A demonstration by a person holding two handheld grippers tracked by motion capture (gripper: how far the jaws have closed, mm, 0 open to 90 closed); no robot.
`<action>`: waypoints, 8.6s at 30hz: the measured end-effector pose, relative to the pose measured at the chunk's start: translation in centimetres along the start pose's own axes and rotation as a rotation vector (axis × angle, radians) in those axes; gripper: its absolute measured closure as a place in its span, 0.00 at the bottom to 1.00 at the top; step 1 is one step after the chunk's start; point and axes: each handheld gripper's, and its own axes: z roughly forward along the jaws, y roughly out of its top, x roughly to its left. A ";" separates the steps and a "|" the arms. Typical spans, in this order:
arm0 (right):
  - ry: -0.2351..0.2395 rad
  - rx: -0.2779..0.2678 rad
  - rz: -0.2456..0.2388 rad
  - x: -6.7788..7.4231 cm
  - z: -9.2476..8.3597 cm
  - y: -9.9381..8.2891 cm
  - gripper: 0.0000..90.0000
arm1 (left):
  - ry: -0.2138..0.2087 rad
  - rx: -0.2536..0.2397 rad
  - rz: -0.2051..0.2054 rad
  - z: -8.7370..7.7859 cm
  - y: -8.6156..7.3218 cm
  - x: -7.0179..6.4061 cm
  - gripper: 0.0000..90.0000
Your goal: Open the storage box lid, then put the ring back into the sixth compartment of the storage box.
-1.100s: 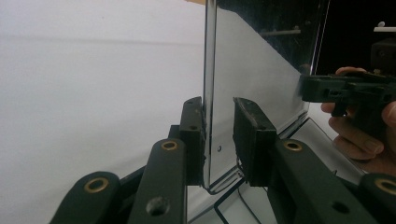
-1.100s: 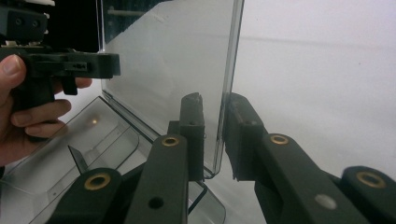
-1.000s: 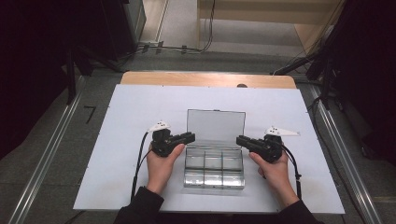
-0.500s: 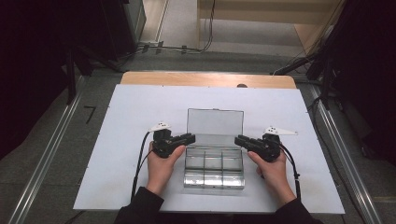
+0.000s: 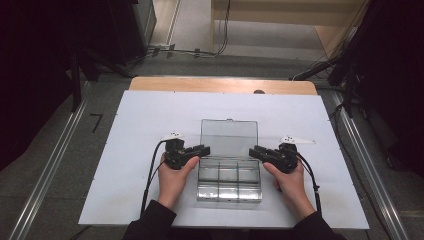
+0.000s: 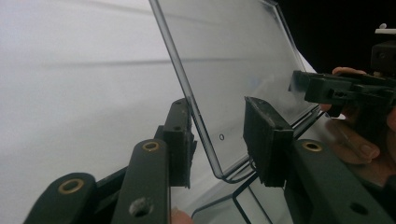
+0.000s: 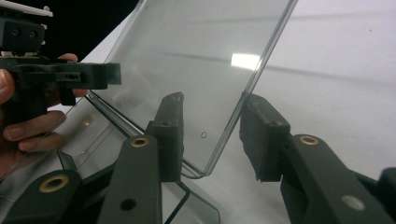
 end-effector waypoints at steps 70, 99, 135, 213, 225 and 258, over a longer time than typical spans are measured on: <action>-0.053 -0.026 -0.228 1.8 -4.3 0.1 0.07 | -0.001 0.030 0.204 -3.4 0.5 -2.0 0.03; -0.128 -0.079 -0.320 1.3 -10.6 -2.2 0.00 | -0.003 0.126 0.357 -6.4 0.3 -1.8 0.00; -0.168 -0.073 -0.319 -2.3 -12.8 -4.8 0.00 | 0.184 0.190 0.332 -9.6 -1.5 0.9 0.41; -0.195 -0.051 -0.319 -2.3 -12.1 -4.9 0.00 | 0.283 0.227 0.406 -6.9 -2.8 0.3 0.97; -0.195 -0.052 -0.321 -2.4 -12.1 -4.9 0.00 | 0.281 0.204 0.428 -7.4 -2.4 -0.5 0.97; -0.194 -0.051 -0.320 -2.3 -12.1 -5.0 0.00 | 0.269 0.157 0.453 -8.7 -1.5 -1.8 0.97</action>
